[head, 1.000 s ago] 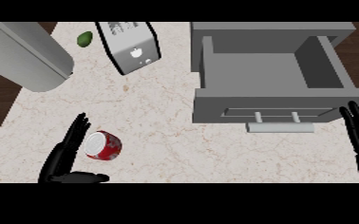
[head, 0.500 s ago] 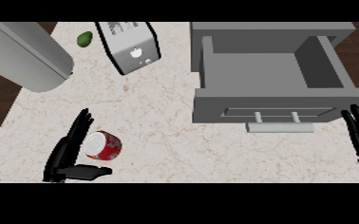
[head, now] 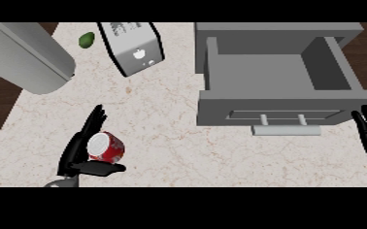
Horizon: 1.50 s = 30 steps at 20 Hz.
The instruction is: Pick up the can, place it into the drawer and close the drawer
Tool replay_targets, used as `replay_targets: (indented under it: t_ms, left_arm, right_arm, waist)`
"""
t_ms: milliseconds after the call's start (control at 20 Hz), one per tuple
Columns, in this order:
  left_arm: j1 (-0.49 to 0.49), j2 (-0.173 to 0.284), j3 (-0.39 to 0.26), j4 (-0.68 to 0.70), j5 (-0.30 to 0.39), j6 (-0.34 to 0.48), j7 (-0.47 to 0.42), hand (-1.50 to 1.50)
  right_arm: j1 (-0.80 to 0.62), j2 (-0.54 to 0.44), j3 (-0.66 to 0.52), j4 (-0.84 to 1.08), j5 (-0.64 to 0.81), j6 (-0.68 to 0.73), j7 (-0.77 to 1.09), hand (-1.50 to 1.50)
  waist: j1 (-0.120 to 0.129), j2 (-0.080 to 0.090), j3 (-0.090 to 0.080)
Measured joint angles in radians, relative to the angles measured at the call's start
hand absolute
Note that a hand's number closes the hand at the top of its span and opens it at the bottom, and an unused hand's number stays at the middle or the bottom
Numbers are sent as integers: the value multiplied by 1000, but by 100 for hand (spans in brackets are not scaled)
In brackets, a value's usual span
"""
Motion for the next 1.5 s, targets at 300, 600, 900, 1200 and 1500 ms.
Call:
replay_targets:
  t_ms: [300, 600, 900, 1200, 1500]
  left_arm:
    - [-56, -21, -15, 63, -6, 16, -29, 150]
    - [-64, -31, -32, 50, 12, -2, -25, 150]
    - [-39, -52, -61, -18, 44, -41, 18, 150]
    - [-45, -71, -67, -128, 89, -44, 93, 150]
    - [-107, -86, 31, -123, 120, 106, 118, 150]
  right_arm:
    - [33, 13, 17, -15, 0, 1, -14, -150]
    - [18, 6, 3, -21, -16, 6, -3, -150]
    - [44, 11, 9, -32, -19, 1, -21, -150]
    - [49, 14, 5, -42, -21, 8, -13, -150]
    - [47, 16, 18, -79, -22, -4, 19, -150]
  waist:
    - [-2, 0, 0]
    - [0, 0, 0]
    - [0, 0, 0]
    - [1, -1, 0]
    - [0, 0, 0]
